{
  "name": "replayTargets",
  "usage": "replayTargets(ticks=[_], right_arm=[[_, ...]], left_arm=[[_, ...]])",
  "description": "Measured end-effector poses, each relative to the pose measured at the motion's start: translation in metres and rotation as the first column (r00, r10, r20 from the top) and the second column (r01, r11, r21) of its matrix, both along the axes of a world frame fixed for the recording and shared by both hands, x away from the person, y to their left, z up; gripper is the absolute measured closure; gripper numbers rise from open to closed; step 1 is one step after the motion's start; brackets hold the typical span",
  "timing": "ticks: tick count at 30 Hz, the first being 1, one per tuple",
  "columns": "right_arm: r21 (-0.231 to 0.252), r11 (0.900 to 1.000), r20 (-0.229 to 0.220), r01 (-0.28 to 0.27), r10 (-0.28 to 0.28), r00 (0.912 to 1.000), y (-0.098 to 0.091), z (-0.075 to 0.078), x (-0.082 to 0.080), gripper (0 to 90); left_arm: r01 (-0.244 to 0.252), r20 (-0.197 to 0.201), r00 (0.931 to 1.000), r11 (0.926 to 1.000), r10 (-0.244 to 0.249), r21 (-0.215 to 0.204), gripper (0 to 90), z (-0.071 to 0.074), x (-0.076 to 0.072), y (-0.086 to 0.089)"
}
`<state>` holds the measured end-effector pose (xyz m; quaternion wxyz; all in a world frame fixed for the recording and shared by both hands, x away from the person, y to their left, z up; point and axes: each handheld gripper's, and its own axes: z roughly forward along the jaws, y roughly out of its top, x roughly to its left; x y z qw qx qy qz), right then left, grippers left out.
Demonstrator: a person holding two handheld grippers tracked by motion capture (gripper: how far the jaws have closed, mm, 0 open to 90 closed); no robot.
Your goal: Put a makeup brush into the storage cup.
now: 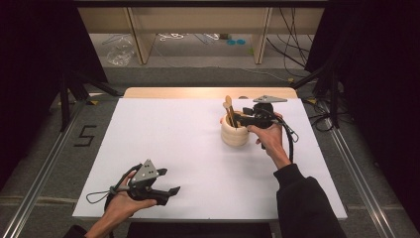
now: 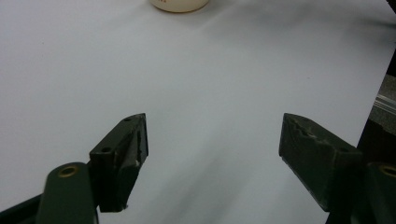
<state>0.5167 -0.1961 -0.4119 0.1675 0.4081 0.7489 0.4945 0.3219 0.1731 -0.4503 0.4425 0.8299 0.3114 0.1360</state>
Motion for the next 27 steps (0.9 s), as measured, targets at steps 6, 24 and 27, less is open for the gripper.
replayTargets(ticks=[6,24,27], right_arm=[[-0.001,1.0000,-0.001,0.008,-0.008,1.0000,0.000,0.006,-0.006,37.9],[-0.015,0.9998,0.048,-0.013,0.014,0.9987,0.007,0.024,-0.037,23.8],[-0.001,0.9998,0.050,-0.018,0.018,0.9986,0.009,0.022,-0.041,23.6]], left_arm=[[-0.002,0.000,1.0000,1.0000,0.002,-0.003,24.0,0.000,0.000,0.000],[-0.005,0.003,1.0000,0.9999,0.005,-0.015,23.7,0.001,0.001,0.000],[0.011,0.001,0.9999,0.9999,-0.011,0.004,23.7,0.003,0.002,0.002]])
